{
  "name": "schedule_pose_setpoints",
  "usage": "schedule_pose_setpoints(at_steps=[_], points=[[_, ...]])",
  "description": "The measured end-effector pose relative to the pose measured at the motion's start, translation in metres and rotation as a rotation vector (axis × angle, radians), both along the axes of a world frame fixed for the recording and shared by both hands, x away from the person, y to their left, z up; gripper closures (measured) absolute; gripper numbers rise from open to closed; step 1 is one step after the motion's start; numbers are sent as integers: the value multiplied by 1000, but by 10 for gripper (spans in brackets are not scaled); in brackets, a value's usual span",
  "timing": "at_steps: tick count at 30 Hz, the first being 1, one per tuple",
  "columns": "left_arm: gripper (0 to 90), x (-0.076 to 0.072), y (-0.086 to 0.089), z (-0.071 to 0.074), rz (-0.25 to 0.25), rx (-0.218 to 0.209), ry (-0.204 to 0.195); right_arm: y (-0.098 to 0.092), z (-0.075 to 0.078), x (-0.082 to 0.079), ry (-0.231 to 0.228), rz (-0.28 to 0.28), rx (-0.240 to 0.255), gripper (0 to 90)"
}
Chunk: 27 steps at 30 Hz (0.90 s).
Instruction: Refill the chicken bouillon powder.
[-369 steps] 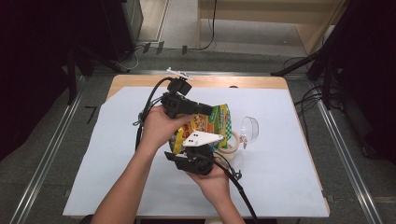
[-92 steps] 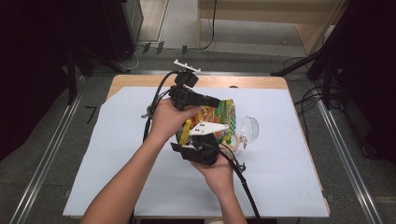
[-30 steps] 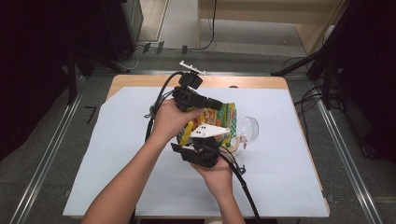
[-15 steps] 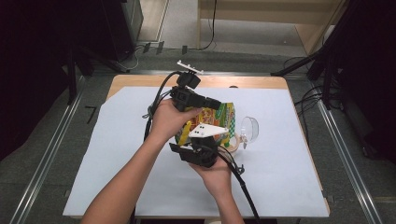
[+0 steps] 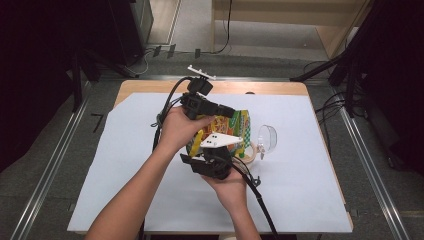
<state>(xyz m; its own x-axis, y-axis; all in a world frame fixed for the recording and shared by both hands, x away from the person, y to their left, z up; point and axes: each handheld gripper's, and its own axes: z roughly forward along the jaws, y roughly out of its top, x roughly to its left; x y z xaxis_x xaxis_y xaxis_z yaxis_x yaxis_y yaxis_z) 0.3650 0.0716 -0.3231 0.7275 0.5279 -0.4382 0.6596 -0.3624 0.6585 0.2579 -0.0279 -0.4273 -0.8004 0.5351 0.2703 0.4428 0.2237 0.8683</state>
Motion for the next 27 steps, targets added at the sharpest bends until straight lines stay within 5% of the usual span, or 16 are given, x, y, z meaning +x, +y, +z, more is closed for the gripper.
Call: schedule_pose_setpoints(at_steps=[27], points=[[800, 1, 6, 2, 16, -2, -1, 5, 2, 2, 3, 10, 8, 686]])
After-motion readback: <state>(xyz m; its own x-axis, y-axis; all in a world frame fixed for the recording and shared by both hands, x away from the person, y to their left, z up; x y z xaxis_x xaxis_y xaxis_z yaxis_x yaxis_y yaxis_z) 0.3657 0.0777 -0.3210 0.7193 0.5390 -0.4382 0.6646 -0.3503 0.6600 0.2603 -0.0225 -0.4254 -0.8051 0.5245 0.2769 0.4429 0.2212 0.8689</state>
